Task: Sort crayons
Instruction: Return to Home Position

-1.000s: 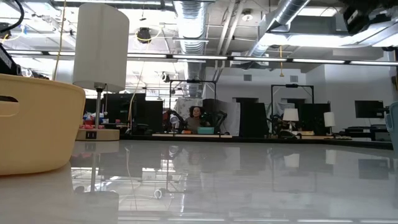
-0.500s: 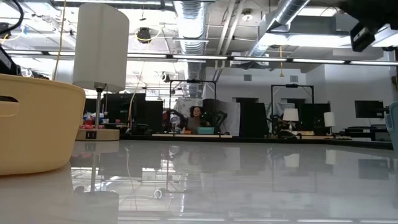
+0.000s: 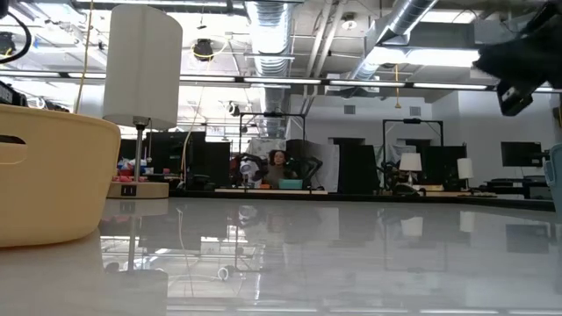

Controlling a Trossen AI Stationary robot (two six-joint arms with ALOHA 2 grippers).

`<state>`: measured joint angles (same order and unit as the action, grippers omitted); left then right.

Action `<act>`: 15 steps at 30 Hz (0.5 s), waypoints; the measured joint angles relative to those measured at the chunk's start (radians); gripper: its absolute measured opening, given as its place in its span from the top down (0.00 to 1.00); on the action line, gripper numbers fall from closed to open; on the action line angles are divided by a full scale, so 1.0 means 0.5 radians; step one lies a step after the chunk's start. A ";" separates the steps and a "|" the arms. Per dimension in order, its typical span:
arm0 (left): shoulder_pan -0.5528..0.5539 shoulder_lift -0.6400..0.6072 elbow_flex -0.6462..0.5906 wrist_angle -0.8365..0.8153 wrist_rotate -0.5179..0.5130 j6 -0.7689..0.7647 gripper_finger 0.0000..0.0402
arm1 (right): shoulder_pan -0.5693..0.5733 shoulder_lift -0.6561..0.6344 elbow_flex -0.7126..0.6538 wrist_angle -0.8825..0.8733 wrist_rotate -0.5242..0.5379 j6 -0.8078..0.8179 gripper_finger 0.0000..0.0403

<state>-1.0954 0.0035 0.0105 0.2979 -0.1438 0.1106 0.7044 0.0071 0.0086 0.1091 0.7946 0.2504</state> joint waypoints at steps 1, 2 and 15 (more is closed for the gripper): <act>0.004 0.000 0.000 0.000 -0.005 0.050 1.00 | -0.001 0.000 0.000 -0.027 0.074 -0.009 0.81; 0.015 0.000 0.000 -0.002 -0.020 0.086 1.00 | -0.005 0.002 0.000 -0.047 0.165 -0.027 0.81; 0.486 0.000 -0.003 -0.034 0.292 0.086 1.00 | -0.221 0.037 -0.002 -0.061 -0.542 -0.402 0.81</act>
<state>-0.8525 0.0034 0.0091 0.2807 0.0022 0.1537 0.5939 0.0254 0.0078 0.0787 0.5237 0.0496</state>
